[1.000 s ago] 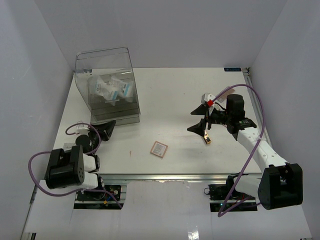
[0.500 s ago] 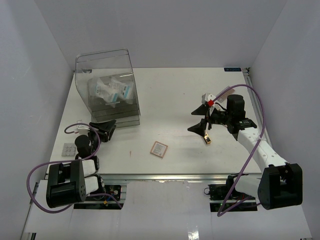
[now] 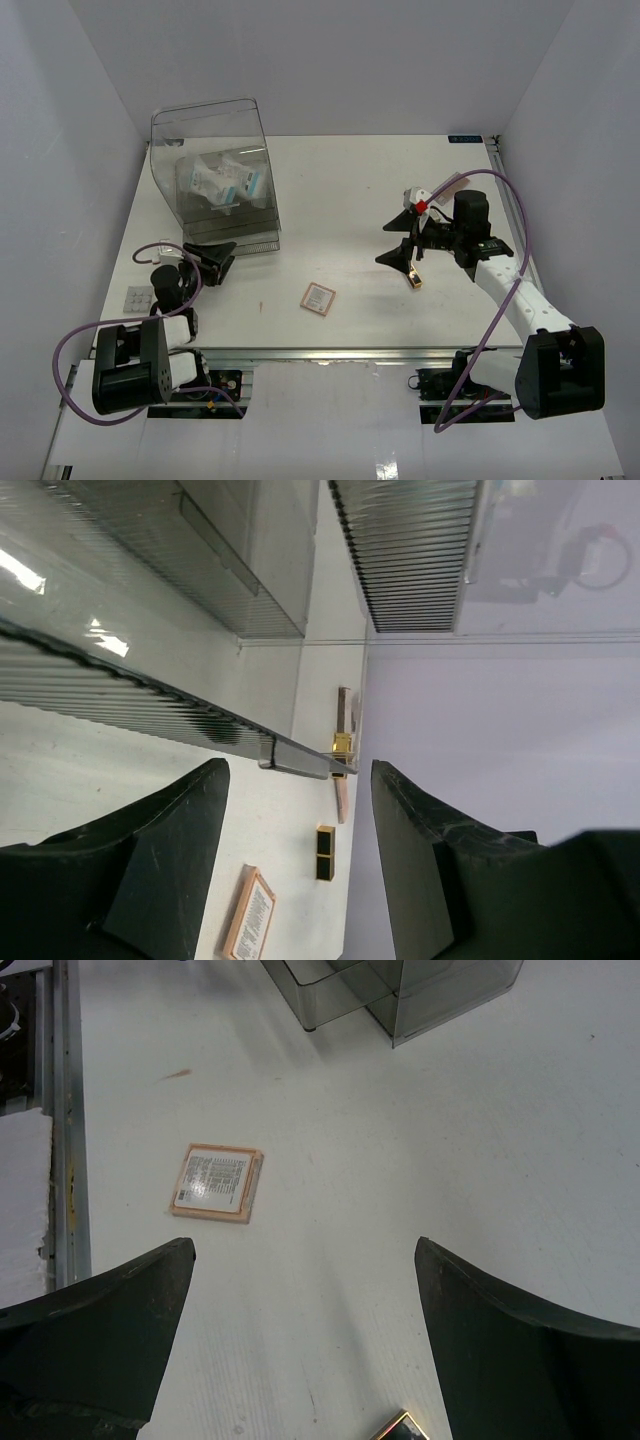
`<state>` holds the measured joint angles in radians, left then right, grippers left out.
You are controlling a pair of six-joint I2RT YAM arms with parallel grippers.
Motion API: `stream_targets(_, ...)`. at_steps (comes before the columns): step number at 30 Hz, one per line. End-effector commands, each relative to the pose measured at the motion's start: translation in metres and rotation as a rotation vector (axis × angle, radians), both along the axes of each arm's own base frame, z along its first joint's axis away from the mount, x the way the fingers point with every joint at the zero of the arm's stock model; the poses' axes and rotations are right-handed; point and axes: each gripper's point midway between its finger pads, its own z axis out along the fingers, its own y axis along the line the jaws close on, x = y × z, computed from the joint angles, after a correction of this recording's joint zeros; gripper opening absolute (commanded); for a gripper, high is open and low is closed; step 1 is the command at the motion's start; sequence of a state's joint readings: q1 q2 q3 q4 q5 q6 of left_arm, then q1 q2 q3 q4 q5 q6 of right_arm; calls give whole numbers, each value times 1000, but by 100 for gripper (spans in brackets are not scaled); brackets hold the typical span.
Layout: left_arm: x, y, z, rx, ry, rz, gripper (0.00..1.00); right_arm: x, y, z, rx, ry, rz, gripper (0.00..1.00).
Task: Organize the makeup
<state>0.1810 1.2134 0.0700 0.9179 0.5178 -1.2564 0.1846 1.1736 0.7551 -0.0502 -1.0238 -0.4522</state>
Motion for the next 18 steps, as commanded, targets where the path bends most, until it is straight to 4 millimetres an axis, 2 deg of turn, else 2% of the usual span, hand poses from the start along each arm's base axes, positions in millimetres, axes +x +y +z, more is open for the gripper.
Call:
stream_targets(1, 0, 0, -3, 76, 18, -30, 70, 6, -3, 1, -7, -10, -17, 98)
stream_targets(4, -6, -2, -8, 112, 42, -48, 71, 12, -6, -1, -25, -2, -46, 98)
stream_targets(8, -17, -7, 3, 145, -3, -86, 71, 25, -15, -2, -57, 2, -126, 98)
stream_targets(12, -27, -17, 18, 167, -52, -148, 79, 46, -35, -4, -77, 51, -269, 98)
stream_targets(16, -38, -25, 28, 197, -83, -215, 81, 68, -62, -11, -105, 116, -410, 98)
stream_targets(17, -40, -28, 34, 208, -102, -236, 91, 71, -70, -16, -121, 133, -438, 98)
stream_targets(18, -42, -30, 42, 227, -129, -262, 98, 75, -78, -21, -142, 148, -470, 97)
